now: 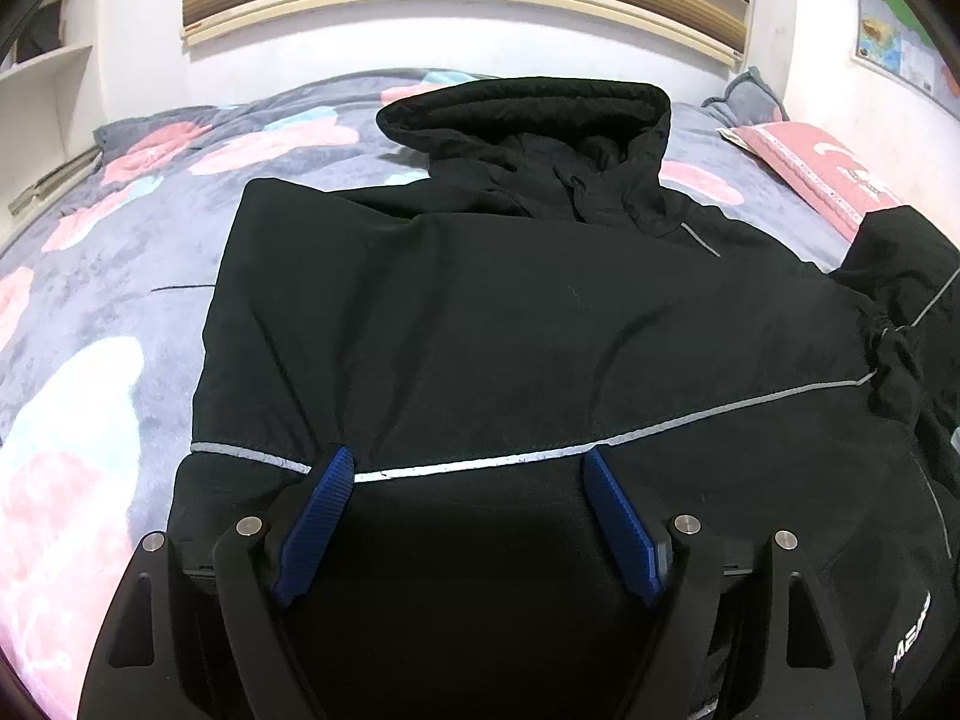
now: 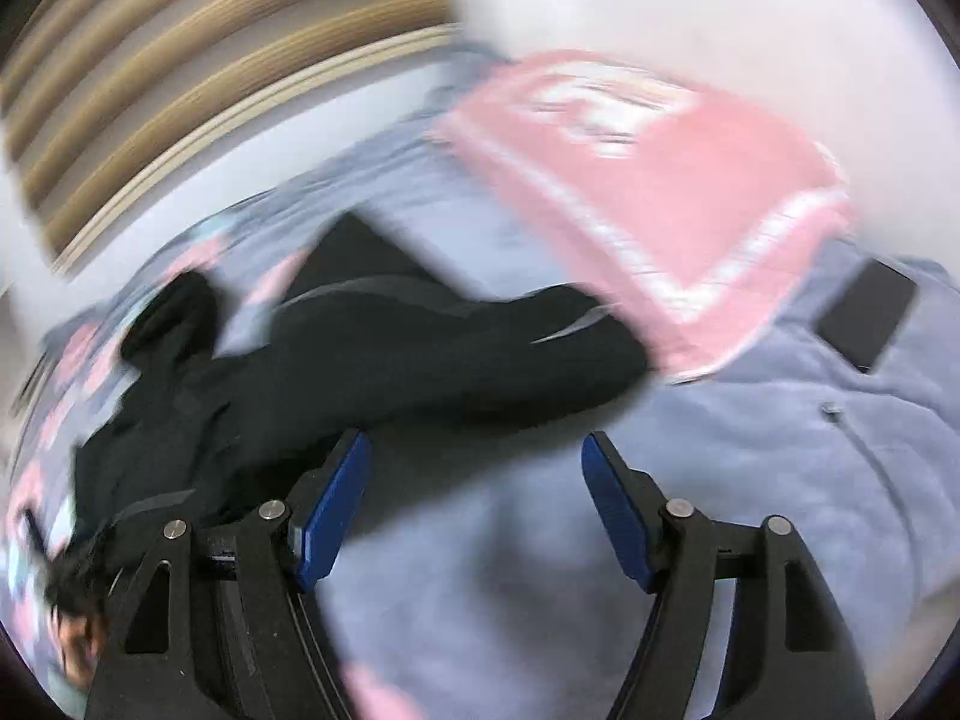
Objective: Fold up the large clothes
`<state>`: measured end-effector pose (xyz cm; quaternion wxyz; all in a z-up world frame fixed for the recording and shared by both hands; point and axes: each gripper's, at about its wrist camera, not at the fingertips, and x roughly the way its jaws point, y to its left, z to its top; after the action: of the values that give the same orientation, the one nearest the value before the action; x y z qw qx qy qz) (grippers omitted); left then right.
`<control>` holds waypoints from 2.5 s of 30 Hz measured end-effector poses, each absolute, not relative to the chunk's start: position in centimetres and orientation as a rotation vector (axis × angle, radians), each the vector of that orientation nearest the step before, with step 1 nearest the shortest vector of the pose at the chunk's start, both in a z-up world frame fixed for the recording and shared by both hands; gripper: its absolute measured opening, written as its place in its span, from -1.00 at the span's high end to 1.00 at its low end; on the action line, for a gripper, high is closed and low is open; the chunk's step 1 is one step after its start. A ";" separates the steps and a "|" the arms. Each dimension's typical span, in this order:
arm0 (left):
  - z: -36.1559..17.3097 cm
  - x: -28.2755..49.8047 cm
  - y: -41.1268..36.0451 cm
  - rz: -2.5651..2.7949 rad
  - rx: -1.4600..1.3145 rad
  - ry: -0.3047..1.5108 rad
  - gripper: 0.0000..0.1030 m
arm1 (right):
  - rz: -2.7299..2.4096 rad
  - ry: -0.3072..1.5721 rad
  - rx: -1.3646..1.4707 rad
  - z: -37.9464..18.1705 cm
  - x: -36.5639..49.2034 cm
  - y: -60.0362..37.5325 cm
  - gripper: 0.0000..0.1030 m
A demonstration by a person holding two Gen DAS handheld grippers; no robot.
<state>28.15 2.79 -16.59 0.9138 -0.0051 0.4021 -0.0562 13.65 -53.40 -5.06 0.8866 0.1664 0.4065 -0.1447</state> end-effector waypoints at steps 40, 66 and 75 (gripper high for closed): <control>-14.8 29.0 -0.4 -0.164 0.055 0.877 -0.59 | -0.606 0.975 0.342 -13.4 19.2 -69.8 0.71; -3.9 17.4 9.5 -0.124 -0.046 0.675 -0.59 | 0.259 0.842 -0.117 -2.6 26.1 -9.5 0.73; -5.7 16.3 12.8 -0.096 -0.069 0.718 -0.59 | 0.499 1.057 -0.156 -12.5 26.1 1.8 0.13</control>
<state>16.34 12.79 -5.72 0.9345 -0.0338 0.3513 -0.0467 26.09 1.82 -12.54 0.8311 -0.0738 0.4984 0.2354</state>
